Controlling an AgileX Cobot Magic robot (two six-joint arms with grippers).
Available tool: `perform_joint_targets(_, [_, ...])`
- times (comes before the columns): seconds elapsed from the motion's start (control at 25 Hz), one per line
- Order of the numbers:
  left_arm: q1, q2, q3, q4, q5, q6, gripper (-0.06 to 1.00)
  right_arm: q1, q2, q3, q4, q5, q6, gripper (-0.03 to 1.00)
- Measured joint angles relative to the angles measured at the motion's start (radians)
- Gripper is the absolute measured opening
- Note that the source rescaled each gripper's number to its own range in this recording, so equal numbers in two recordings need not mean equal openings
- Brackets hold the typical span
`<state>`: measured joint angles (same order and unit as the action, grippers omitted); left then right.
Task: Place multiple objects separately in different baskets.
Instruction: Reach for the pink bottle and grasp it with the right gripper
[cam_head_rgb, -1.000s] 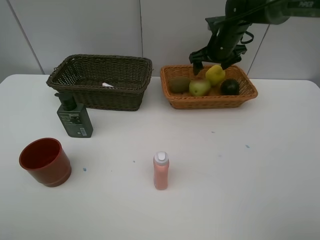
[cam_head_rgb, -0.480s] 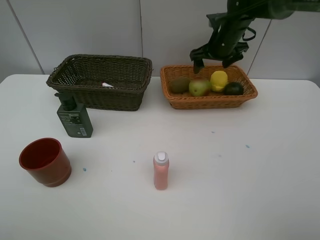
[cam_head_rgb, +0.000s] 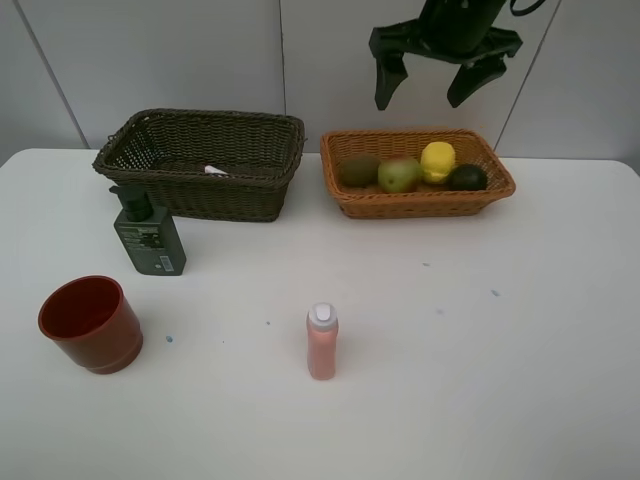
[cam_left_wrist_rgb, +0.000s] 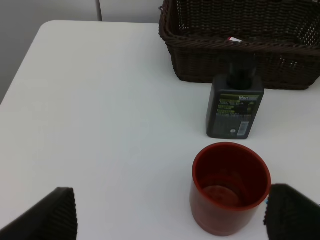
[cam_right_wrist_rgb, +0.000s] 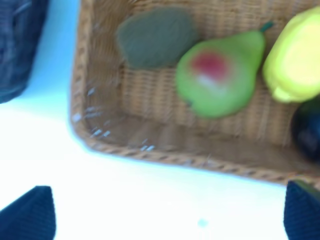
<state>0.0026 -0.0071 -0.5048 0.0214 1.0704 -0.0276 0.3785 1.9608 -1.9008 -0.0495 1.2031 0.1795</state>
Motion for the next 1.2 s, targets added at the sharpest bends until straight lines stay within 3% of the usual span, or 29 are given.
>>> perform_joint_targets(0.56, [0.000, 0.000, 0.000, 0.000, 0.000, 0.000, 0.97, 0.206, -0.167, 0.019, -0.066, 0.013, 0.295, 0.99])
perform_joint_targets(1.04, [0.000, 0.000, 0.000, 0.000, 0.000, 0.000, 0.97, 0.375, -0.324, 0.440, -0.108, 0.015, 0.466, 0.98])
perform_joint_targets(1.2, [0.000, 0.000, 0.000, 0.000, 0.000, 0.000, 0.97, 0.406, -0.324, 0.550, -0.042, -0.004, 0.487, 0.98])
